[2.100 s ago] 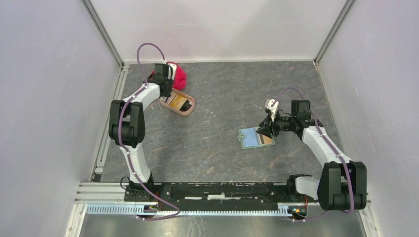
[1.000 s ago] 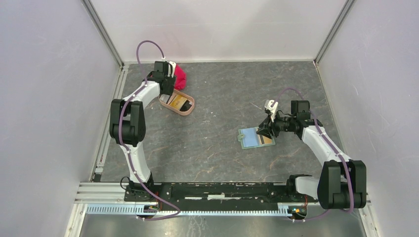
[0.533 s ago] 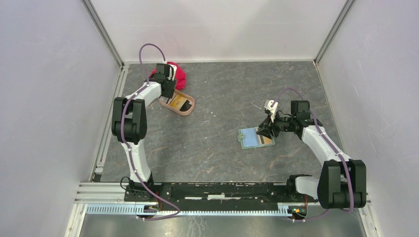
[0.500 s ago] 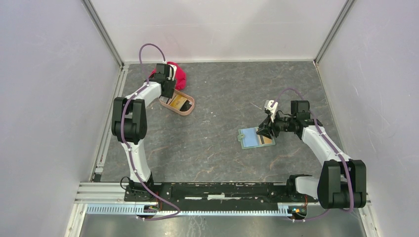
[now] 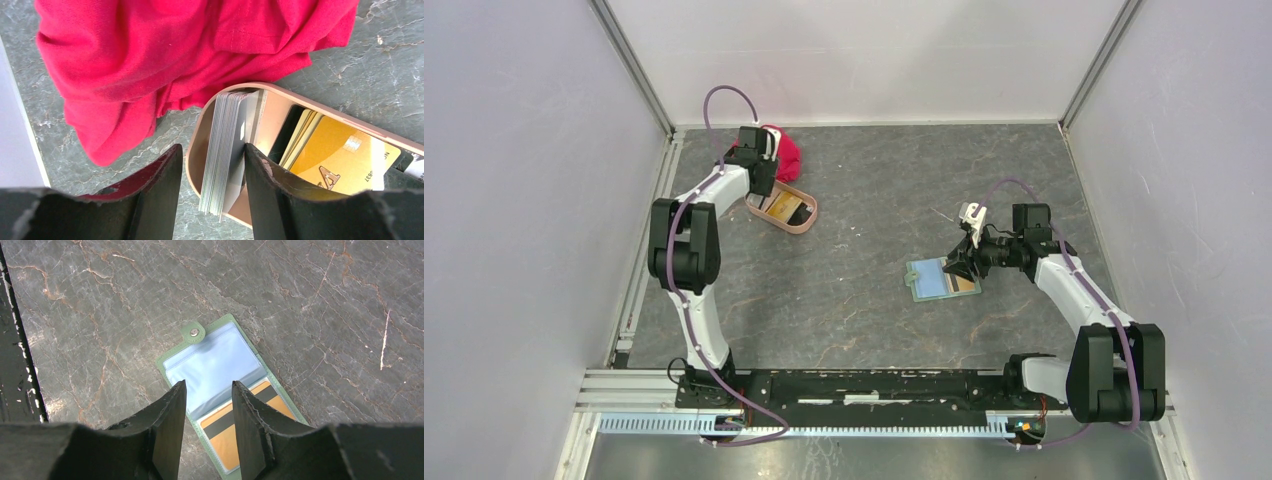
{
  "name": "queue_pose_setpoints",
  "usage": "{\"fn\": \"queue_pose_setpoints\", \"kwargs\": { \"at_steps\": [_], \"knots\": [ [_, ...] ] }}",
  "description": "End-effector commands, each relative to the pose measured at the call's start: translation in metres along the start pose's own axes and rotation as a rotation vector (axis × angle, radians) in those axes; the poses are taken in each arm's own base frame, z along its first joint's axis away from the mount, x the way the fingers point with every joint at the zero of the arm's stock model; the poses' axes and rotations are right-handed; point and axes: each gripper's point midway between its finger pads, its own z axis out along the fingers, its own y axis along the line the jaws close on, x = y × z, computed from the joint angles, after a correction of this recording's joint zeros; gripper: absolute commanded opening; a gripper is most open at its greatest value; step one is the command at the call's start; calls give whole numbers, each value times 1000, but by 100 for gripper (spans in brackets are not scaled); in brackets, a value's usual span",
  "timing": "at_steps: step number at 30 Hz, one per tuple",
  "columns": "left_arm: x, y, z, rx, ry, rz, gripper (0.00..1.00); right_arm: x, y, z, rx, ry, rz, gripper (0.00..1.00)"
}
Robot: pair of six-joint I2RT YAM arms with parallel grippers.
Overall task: Put the credit cards into the card holder
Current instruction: Pick up the credit card from the storage box.
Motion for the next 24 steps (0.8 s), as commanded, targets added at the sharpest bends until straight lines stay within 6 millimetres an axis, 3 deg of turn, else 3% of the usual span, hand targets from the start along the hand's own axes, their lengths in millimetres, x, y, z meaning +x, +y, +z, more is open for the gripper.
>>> {"fn": "queue_pose_setpoints", "kwargs": {
  "at_steps": [1,8,14,24],
  "knots": [
    [-39,24,-31,-61,-110,-25,54,-17,-3,-2,-9,-34,-45,45],
    [-39,23,-31,-54,-111,-32,53,-16,-3,-1,-10,-33,-44,45],
    [-39,20,-31,-36,-113,-34,44,-15,-3,-1,-10,-32,-44,45],
    [-37,16,-30,-18,-110,-40,20,-15,-3,-1,-12,-31,-44,45]
  ]
}}
